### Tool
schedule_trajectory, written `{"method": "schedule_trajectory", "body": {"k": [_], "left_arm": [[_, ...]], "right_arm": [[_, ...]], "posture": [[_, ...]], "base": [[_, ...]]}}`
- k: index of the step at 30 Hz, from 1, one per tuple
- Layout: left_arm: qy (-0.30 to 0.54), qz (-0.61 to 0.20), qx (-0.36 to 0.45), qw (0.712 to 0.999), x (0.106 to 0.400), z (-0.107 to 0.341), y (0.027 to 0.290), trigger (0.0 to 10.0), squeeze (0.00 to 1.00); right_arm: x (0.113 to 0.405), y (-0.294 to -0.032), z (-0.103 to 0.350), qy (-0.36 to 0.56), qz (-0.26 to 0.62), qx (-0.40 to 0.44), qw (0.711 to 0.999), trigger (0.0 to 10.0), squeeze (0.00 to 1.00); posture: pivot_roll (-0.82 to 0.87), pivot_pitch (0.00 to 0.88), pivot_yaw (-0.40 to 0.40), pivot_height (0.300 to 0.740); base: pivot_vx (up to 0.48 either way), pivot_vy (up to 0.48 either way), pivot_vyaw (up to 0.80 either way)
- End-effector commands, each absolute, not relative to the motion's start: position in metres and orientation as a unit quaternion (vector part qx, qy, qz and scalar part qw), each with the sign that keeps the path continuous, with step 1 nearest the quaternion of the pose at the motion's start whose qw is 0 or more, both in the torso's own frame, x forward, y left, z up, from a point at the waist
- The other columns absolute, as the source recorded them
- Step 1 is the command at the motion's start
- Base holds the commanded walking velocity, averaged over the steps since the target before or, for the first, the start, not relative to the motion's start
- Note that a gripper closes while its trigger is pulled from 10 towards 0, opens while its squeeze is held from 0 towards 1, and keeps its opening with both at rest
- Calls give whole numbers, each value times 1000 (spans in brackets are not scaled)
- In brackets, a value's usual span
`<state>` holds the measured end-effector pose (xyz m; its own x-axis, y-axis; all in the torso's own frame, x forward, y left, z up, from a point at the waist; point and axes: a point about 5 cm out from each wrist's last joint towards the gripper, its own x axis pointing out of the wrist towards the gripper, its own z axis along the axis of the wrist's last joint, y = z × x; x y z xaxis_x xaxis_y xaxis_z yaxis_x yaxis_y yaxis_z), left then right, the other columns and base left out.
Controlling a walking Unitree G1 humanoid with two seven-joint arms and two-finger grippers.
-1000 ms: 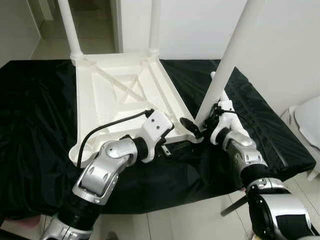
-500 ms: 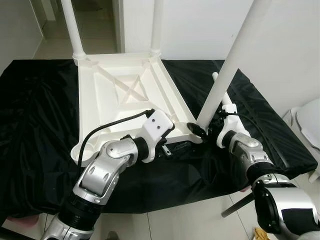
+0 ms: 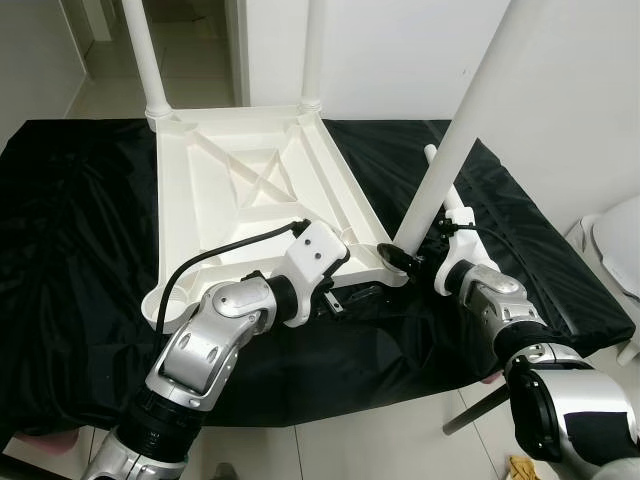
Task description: Building children table
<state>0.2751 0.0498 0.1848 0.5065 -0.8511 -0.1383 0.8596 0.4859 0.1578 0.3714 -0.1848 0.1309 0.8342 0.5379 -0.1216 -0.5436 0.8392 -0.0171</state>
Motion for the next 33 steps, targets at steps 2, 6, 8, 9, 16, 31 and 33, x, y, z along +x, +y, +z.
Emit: {"method": "schedule_trajectory", "body": {"k": [2,6,8,9,16,31,33], "left_arm": [[22,-487,106,867,273,184,49,10000,0],[25,-489,105,866,273,183,48,10000,0],[25,-491,104,865,272,183,47,10000,0],[25,-491,104,864,272,183,47,10000,0],[26,-494,103,863,272,183,46,10000,0],[25,-500,103,859,273,184,43,10000,0],[24,-499,104,860,274,184,43,10000,0]], "right_arm": [[372,-187,129,56,246,-22,967,0,0],[372,-180,126,46,208,-3,977,0,0],[371,-172,123,42,170,27,984,0,0],[371,-170,122,43,159,37,986,0,0],[365,-153,122,19,16,35,999,0,0],[347,-106,135,15,-46,68,996,0,0],[348,-110,134,20,-49,64,997,10000,118]], "posture": [[3,17,-56,740],[-6,21,-53,740],[-8,24,-52,740],[-8,24,-52,740],[-18,25,-46,740],[-25,22,-46,740],[-27,22,-50,740]], "base": [[0,0,0],[0,0,0],[0,0,0],[0,0,0],[0,0,0],[0,0,0],[0,0,0]]}}
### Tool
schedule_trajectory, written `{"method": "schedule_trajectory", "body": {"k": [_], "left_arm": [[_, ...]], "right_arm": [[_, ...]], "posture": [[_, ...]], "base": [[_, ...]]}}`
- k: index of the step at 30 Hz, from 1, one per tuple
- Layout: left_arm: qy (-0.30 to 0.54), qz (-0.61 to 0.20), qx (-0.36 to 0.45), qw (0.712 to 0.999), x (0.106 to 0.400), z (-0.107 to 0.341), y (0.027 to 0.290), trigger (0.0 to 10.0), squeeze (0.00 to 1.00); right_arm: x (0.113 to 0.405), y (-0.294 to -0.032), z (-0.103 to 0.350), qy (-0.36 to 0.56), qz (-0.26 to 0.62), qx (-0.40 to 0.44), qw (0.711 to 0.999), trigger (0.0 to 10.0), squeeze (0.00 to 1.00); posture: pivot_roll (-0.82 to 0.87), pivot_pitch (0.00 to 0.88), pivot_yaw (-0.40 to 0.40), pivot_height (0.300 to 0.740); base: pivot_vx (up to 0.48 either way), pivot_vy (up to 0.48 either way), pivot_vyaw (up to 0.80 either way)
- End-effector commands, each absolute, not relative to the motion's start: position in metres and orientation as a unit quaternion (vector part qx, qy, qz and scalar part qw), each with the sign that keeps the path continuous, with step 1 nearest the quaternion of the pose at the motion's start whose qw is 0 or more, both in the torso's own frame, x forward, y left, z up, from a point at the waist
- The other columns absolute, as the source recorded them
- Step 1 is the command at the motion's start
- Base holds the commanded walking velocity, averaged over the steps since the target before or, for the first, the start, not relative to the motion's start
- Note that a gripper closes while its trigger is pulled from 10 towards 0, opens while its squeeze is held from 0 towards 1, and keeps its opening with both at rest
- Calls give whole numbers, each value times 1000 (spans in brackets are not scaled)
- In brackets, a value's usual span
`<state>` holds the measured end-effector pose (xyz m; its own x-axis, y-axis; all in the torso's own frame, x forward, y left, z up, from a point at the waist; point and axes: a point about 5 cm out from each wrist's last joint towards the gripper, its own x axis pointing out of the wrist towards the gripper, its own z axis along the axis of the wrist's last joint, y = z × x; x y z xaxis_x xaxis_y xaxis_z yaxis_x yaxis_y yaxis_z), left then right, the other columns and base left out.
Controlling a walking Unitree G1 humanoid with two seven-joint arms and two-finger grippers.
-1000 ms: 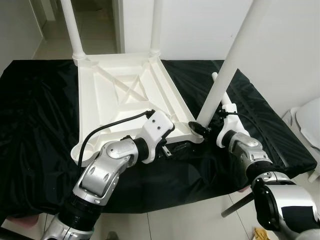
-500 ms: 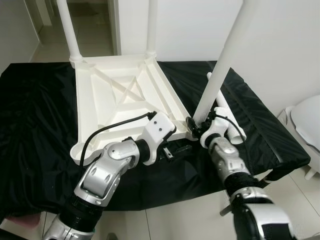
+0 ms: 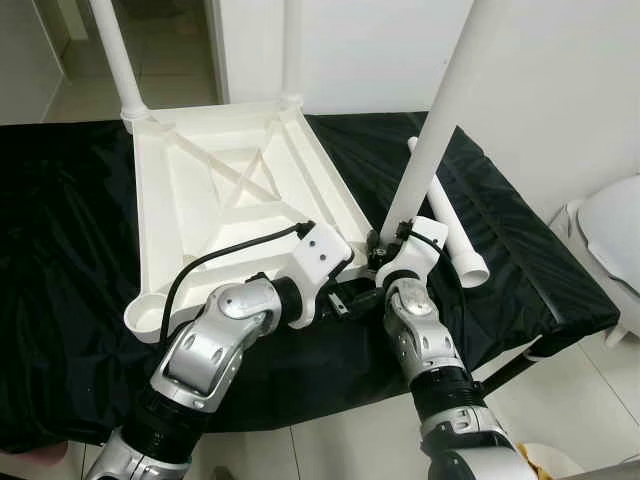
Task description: Building children table
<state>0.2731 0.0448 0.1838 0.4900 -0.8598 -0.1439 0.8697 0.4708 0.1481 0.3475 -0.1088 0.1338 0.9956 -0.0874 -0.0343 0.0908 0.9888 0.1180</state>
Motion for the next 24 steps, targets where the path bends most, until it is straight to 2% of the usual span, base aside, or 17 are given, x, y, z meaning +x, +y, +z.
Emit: {"method": "schedule_trajectory", "body": {"k": [1,2,11,12,18,22,24], "left_arm": [[24,-499,104,860,274,184,43,10000,0],[23,-498,104,860,274,184,43,10000,0],[23,-496,103,862,274,184,43,10000,0],[23,-496,103,862,274,184,44,10000,0],[23,-496,103,862,274,184,44,10000,0],[23,-495,104,862,274,184,44,10000,0],[24,-495,104,862,273,184,45,10000,0]], "right_arm": [[348,-110,134,20,-49,64,997,10000,118],[349,-112,134,20,-46,63,997,10000,1000],[353,-123,143,9,8,76,997,10000,1000],[355,-126,147,5,39,76,996,10000,0],[363,-140,159,-13,127,43,991,10000,0],[365,-144,162,-18,154,29,987,10000,0],[367,-150,164,-22,210,-4,977,10000,0]], "posture": [[-27,22,-50,740],[-27,22,-50,740],[-28,23,-52,740],[-28,26,-54,740],[-23,26,-55,740],[-23,26,-55,740],[-14,25,-52,740]], "base": [[0,0,0],[0,0,0],[0,0,0],[0,0,0],[0,0,0],[0,0,0],[0,0,0]]}}
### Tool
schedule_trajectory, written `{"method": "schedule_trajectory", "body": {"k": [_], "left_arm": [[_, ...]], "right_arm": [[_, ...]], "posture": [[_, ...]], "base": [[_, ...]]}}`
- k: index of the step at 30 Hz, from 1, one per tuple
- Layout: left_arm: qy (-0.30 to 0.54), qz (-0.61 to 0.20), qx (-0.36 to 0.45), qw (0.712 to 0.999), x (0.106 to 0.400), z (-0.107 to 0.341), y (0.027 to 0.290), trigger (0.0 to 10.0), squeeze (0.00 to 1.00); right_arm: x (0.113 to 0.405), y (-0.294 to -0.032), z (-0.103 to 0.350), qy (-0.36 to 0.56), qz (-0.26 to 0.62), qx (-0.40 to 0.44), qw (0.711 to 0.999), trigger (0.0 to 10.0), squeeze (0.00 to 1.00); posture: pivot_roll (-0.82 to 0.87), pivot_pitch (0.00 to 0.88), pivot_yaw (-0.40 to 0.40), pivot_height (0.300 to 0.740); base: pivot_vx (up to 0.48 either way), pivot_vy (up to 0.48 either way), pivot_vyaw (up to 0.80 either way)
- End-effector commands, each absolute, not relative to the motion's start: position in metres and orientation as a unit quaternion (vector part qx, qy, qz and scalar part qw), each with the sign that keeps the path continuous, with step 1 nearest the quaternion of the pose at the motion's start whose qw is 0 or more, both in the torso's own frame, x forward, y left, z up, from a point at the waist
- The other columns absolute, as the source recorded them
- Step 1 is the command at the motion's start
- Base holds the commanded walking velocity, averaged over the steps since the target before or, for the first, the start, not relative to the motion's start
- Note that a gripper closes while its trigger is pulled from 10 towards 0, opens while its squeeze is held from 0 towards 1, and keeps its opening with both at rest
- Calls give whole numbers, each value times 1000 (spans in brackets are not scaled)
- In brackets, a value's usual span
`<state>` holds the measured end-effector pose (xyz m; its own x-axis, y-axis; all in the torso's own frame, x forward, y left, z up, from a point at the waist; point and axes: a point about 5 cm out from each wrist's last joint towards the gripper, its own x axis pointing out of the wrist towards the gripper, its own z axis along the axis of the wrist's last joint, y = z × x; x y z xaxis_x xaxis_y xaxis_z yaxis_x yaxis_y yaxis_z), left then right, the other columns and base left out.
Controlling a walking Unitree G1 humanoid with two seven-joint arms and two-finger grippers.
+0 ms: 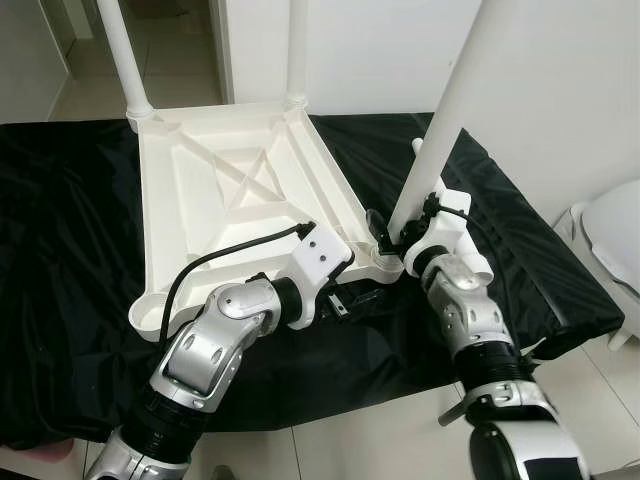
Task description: Building children table
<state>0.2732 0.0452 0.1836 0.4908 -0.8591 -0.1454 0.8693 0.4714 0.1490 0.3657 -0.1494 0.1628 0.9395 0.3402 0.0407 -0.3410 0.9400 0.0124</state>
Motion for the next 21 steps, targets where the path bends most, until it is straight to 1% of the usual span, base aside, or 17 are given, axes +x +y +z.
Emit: {"method": "schedule_trajectory", "body": {"k": [1,6,8,10,16,21], "left_arm": [[25,-495,105,862,272,184,45,10000,0],[25,-494,105,863,272,185,46,10000,0],[25,-494,105,863,272,185,46,10000,0],[25,-494,106,863,273,185,47,10000,0],[25,-496,109,861,273,186,47,10000,0],[24,-496,110,861,273,186,47,10000,0]], "right_arm": [[368,-152,163,-19,231,-16,973,10000,0],[372,-158,158,-1,264,-35,964,10000,0],[372,-158,158,-1,264,-35,964,10000,0],[373,-157,154,12,300,-38,953,10000,0],[374,-155,148,29,346,-33,937,10000,0],[374,-155,147,32,351,-32,935,10000,0]], "posture": [[-12,27,-51,740],[-8,26,-50,740],[-8,26,-50,740],[-6,20,-42,740],[2,11,-38,740],[4,10,-37,740]], "base": [[0,0,0],[0,0,0],[0,0,0],[0,0,0],[0,0,0],[0,0,0]]}}
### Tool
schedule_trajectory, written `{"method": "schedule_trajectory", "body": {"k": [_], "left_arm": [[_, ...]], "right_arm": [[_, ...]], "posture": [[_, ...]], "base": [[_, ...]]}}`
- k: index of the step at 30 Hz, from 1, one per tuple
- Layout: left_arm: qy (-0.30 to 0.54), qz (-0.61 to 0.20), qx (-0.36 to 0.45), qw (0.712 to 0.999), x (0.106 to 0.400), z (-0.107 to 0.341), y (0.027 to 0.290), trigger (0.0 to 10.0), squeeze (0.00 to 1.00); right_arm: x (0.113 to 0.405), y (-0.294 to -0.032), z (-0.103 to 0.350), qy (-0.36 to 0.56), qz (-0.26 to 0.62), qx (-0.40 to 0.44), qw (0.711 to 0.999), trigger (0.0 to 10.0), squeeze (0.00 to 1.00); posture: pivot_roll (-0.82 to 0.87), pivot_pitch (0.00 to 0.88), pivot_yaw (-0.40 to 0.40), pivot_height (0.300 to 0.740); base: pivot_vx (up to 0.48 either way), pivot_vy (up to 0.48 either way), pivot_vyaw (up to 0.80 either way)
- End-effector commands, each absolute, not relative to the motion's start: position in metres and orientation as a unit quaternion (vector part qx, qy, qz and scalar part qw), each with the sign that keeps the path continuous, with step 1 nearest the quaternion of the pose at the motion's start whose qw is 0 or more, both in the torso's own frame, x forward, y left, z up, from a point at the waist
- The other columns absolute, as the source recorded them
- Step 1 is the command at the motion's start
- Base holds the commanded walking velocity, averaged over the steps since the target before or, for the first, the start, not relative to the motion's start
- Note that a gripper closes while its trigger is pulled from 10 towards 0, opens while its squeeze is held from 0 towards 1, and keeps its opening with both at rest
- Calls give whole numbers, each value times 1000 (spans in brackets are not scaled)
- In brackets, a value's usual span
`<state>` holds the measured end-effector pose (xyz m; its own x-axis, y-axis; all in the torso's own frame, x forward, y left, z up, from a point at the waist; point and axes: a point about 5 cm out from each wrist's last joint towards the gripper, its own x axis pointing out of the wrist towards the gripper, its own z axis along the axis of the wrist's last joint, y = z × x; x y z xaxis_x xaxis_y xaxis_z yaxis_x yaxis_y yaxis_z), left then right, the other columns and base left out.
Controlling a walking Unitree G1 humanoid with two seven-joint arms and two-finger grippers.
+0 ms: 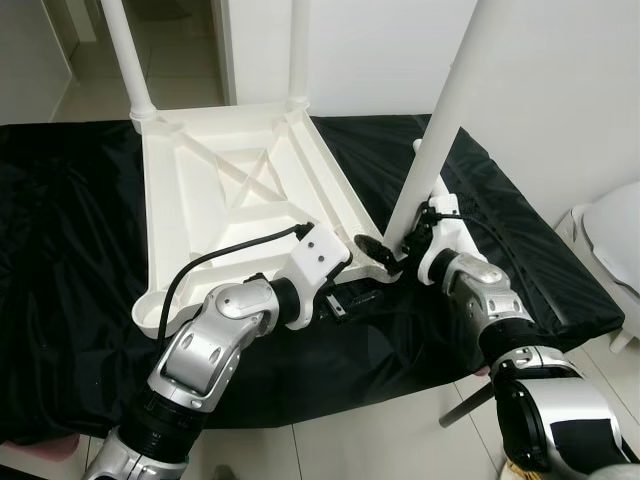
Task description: Building children table
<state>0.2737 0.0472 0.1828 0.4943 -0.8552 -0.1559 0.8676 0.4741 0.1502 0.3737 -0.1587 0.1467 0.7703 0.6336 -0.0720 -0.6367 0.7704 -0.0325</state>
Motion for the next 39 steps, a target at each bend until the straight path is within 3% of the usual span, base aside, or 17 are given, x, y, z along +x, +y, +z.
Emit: {"method": "schedule_trajectory", "body": {"k": [1,2,14,22,31,39], "left_arm": [[24,-496,110,861,273,186,47,10000,0],[24,-496,110,861,273,186,47,10000,0],[25,-495,109,862,272,186,46,10000,0],[27,-495,108,862,272,185,46,10000,0],[27,-499,103,860,271,184,43,10000,0],[29,-501,102,859,270,183,43,10000,0]], "right_arm": [[375,-154,146,35,353,-33,934,7686,0],[376,-155,144,45,345,-24,937,0,0],[375,-162,132,88,322,9,943,0,0],[376,-165,131,63,256,26,964,0,0],[376,-154,134,26,96,68,993,0,0],[365,-133,129,20,-6,63,998,0,0]], "posture": [[7,9,-37,740],[7,9,-38,740],[8,13,-45,740],[-6,18,-48,740],[-16,27,-47,740],[-27,31,-46,740]], "base": [[0,0,0],[0,0,0],[0,0,0],[0,0,0],[0,0,0],[0,0,0]]}}
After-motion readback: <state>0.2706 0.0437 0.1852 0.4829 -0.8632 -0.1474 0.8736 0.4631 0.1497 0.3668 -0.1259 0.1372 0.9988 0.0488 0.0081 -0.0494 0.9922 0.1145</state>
